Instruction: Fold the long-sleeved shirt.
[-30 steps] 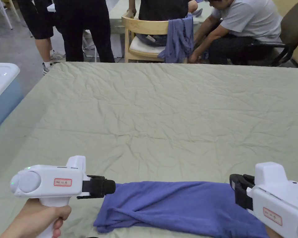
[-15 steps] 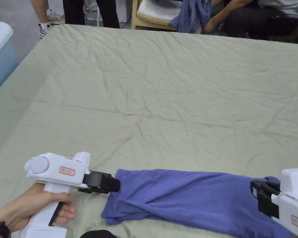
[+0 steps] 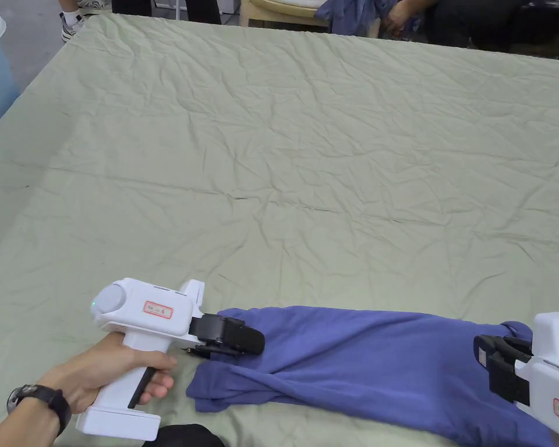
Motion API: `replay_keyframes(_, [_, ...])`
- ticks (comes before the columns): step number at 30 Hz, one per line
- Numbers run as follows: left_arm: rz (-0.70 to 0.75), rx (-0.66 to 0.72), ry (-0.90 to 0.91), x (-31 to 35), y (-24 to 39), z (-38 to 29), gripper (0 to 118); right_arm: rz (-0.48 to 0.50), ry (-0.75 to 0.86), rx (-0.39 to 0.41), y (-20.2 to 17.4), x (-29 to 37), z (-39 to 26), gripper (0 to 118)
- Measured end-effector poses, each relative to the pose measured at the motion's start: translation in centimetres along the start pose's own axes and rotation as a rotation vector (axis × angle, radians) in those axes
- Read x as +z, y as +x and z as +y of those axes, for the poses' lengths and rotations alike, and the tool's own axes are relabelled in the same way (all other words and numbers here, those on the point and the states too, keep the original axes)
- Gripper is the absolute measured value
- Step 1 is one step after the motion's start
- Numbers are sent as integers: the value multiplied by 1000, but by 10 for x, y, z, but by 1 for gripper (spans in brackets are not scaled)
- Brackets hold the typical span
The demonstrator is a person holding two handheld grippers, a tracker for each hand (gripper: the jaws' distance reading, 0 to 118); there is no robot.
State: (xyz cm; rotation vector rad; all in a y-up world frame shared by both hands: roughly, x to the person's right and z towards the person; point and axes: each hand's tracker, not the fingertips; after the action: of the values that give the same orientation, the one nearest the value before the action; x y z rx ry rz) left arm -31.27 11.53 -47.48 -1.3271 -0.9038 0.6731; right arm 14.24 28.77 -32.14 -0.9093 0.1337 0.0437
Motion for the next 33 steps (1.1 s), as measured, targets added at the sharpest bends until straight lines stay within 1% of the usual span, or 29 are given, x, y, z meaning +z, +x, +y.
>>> replay_keyframes(3, [43,-26,13,1,17,5,62,4,5,-2,0,1,-1,0])
replay_keyframes(4, [49,-27,14,-6,2,8,60,6,4,-6,0,0,-1,0])
replay_keyframes(5, [51,-21,16,-8,-3,9,55,10,2,-12,1,-2,-2,0])
replay_keyframes(6, [74,8,23,-7,-6,10,46,13,0,-19,2,-4,-3,0])
replay_keyframes(7, [99,41,32,-7,-10,11,31,18,-3,-22,1,-5,-3,0])
replay_keyframes(8, [149,74,35,-9,-21,13,11,18,-3,-23,1,-4,-4,0])
replay_keyframes(9, [154,92,34,-9,-26,13,10,20,-2,-23,1,-5,-5,0])
replay_keyframes(10, [125,67,37,-8,-26,13,9,23,-2,-23,1,-5,-5,0])
replay_keyframes(12, [164,17,32,-10,-10,11,7,25,2,-25,1,-4,-6,0])
replay_keyframes(15, [219,-7,31,-12,2,9,7,23,10,-37,2,-1,-6,0])
replay_keyframes(19, [281,-51,80,14,11,9,6,23,32,-47,5,5,-2,0])
replay_keyframes(23, [299,-36,112,56,13,7,6,24,52,-49,7,10,1,0])
replay_keyframes(26, [425,-76,109,75,26,2,6,28,63,-61,10,11,1,0])
replay_keyframes(27, [423,-40,110,82,24,1,6,30,66,-63,10,11,0,0])
replay_keyframes(29, [456,-29,151,101,19,5,6,34,69,-69,11,12,-1,0])
replay_keyframes(30, [471,1,162,107,18,4,6,36,70,-71,12,12,-2,0])
replay_keyframes(33, [559,11,161,119,18,3,6,43,72,-83,15,11,-5,0])
